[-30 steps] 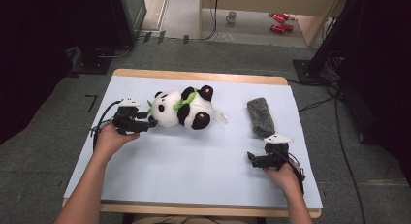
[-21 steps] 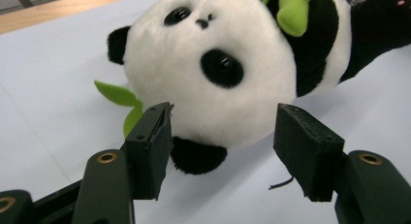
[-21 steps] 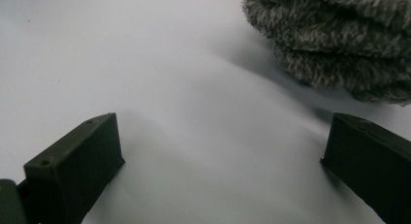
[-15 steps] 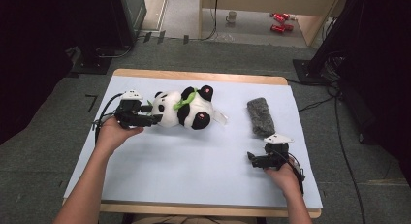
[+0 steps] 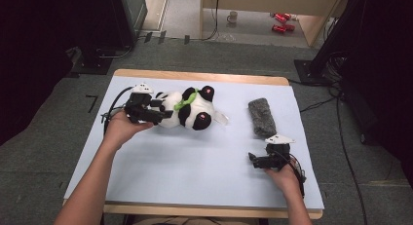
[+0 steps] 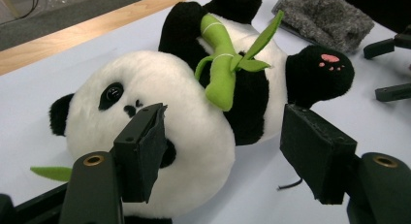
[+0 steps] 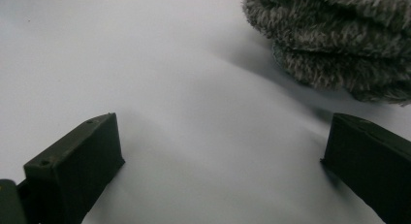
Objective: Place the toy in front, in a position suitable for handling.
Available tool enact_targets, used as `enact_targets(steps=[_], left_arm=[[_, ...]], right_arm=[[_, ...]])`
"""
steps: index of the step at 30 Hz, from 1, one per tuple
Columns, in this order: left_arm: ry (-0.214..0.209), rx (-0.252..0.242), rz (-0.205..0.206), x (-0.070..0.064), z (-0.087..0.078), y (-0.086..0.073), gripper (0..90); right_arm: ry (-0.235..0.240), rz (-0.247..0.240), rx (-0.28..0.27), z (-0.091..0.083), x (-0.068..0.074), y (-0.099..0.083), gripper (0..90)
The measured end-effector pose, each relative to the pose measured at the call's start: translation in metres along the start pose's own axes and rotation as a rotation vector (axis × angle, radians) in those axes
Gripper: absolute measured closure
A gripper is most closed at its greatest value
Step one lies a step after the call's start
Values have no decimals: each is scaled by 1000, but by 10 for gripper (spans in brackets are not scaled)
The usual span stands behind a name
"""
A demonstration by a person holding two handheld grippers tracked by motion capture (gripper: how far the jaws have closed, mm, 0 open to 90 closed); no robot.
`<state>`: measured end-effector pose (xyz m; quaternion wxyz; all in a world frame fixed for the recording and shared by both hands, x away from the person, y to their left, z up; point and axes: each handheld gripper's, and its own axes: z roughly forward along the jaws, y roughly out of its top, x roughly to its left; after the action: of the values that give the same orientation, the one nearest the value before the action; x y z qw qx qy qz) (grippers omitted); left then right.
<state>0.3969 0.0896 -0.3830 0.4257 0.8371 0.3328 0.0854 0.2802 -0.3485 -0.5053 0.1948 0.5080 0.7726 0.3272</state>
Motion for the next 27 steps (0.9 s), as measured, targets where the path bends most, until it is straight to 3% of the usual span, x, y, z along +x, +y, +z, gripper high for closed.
enact_targets(steps=[14,19,27], left_arm=[[-34,9,31,-6,26,22,334],[-29,47,62,-11,40,20,315],[-28,34,90,-18,55,17,312]], right_arm=[[-1,0,-1,0,0,0,0],[-1,-1,-1,0,0,0,0],[-2,-2,-1,0,0,0,0]])
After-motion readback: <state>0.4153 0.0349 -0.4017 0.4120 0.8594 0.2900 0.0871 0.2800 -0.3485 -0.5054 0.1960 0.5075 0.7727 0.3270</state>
